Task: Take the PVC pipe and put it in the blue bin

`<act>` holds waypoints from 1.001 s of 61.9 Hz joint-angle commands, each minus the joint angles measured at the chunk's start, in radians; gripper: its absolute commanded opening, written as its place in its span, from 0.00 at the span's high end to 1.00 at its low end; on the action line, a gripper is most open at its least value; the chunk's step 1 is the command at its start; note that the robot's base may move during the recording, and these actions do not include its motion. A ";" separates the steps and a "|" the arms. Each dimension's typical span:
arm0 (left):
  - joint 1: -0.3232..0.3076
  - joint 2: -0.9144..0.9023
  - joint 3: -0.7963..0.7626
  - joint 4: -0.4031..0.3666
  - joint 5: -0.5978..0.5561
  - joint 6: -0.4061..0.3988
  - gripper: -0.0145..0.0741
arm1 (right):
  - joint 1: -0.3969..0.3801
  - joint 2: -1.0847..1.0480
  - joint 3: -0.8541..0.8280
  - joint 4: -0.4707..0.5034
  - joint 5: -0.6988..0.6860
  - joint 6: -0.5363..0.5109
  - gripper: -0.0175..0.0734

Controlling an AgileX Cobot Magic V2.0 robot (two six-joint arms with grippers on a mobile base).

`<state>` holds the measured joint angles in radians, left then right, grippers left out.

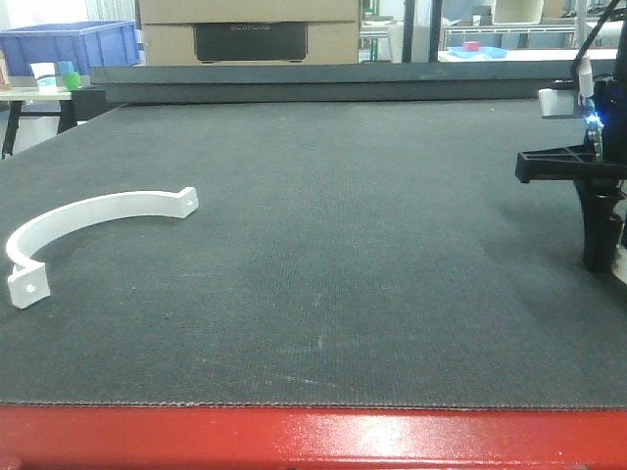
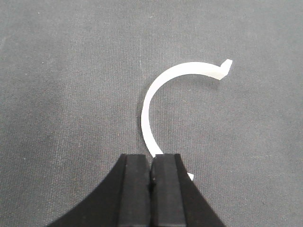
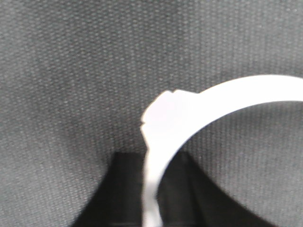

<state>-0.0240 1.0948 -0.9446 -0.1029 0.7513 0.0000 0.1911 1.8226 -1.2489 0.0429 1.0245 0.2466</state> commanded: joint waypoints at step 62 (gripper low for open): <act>0.001 0.473 -0.402 -0.019 0.259 0.000 0.96 | 0.002 -0.206 -0.005 -0.018 0.040 -0.031 0.98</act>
<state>-0.0240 1.5064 -1.2983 -0.1213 0.9883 0.0000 0.1911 1.6230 -1.2489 0.0343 1.0699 0.2246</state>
